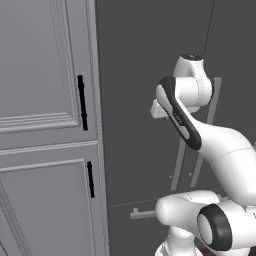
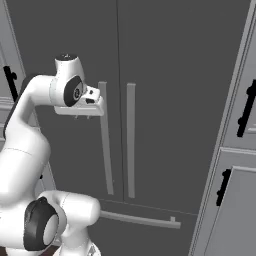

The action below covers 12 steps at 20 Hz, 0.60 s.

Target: Take the strawberry from the fridge and place it on top of the pancake, located on the dining counter.

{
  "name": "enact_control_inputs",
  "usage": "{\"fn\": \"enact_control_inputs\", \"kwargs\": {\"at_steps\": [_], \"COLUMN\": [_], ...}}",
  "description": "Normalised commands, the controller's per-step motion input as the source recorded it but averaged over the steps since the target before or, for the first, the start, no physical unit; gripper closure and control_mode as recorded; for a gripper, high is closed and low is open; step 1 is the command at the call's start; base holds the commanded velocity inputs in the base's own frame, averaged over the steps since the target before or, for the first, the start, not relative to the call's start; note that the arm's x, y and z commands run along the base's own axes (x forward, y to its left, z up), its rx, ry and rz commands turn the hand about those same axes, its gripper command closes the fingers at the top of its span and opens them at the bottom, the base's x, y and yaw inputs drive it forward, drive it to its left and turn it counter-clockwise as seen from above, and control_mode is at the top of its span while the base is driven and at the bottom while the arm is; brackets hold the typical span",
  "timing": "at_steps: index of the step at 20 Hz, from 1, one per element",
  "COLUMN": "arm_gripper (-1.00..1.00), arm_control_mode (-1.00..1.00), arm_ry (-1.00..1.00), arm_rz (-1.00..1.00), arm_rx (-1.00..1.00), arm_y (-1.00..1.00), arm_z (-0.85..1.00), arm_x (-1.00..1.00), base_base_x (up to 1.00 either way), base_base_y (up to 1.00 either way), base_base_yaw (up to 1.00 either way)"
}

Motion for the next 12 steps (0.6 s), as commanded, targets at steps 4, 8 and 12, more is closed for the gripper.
{"fn": "enact_control_inputs", "kwargs": {"at_steps": [4,8,12], "arm_gripper": [-1.0,-1.0,-1.0], "arm_control_mode": [1.0,1.0,1.0], "arm_ry": [0.0,0.0,0.0], "arm_rz": [0.0,0.0,0.0], "arm_rx": [0.0,0.0,0.0], "arm_y": [0.0,0.0,0.0], "arm_z": [0.0,0.0,0.0], "arm_x": [0.0,0.0,0.0], "base_base_x": [-0.16,-0.63,-0.68], "base_base_y": [0.0,-0.06,-0.29], "base_base_yaw": [0.0,0.0,-0.02]}}
